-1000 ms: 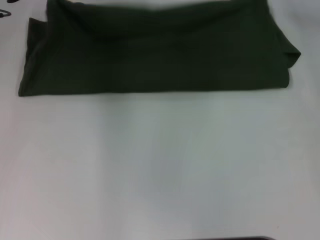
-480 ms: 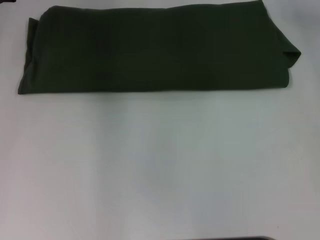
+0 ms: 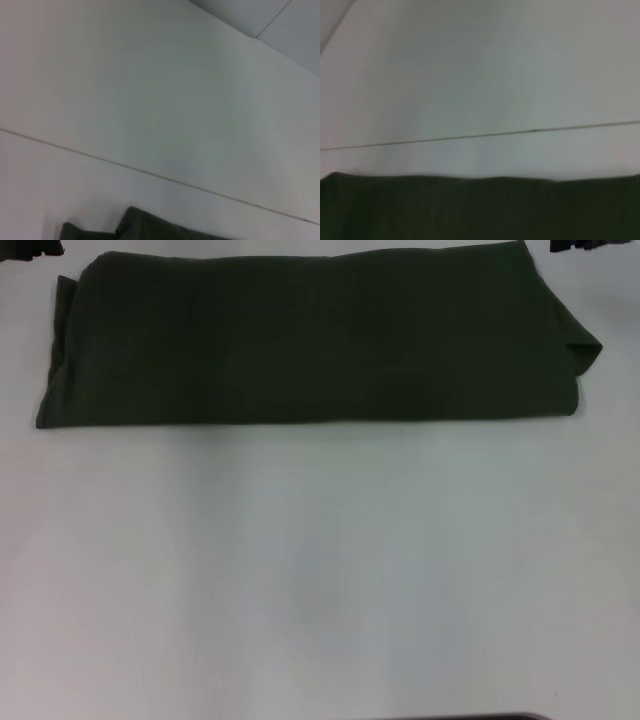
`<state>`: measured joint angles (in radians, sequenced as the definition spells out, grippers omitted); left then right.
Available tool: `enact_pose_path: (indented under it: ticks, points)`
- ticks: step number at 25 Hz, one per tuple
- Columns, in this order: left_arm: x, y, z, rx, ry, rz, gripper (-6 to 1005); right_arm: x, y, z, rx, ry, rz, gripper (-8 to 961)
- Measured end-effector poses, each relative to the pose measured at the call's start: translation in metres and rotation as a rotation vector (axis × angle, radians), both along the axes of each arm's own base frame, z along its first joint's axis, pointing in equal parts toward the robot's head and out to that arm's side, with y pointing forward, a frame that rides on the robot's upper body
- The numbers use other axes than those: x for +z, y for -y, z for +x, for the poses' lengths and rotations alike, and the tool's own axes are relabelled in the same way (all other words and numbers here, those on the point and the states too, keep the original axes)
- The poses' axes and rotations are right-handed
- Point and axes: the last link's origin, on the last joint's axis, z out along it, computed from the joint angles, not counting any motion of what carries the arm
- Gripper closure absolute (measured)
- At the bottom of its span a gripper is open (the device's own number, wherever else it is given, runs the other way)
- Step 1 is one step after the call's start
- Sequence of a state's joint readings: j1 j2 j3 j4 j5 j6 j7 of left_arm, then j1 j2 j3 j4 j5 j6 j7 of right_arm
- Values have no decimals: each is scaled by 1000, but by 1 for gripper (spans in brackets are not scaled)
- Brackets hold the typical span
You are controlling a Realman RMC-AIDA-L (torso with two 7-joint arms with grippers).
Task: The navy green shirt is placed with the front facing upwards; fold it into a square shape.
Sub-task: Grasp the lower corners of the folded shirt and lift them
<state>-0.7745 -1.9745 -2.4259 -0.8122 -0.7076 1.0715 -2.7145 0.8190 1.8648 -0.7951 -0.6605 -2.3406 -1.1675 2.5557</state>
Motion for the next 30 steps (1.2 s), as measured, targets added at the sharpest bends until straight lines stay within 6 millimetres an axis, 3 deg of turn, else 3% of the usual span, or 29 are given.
enact_pose_path:
  ticks: [2,10,13,19,30]
  points:
    - [2,4,1,-8,9,-15,279,3,7,2,-11,-49,-23,22]
    - [10,26,1,-5,34,-214,267,21,48,10,-15,-160,-141,24]
    - [13,27,-12,94,31,-289,274,24,56,18,-33,-178,-139,25]
    - [13,27,-34,218,24,-283,279,26,63,29,-58,-187,-131,27]
    - [6,43,-65,314,6,-266,279,24,65,30,-64,-192,-136,35]
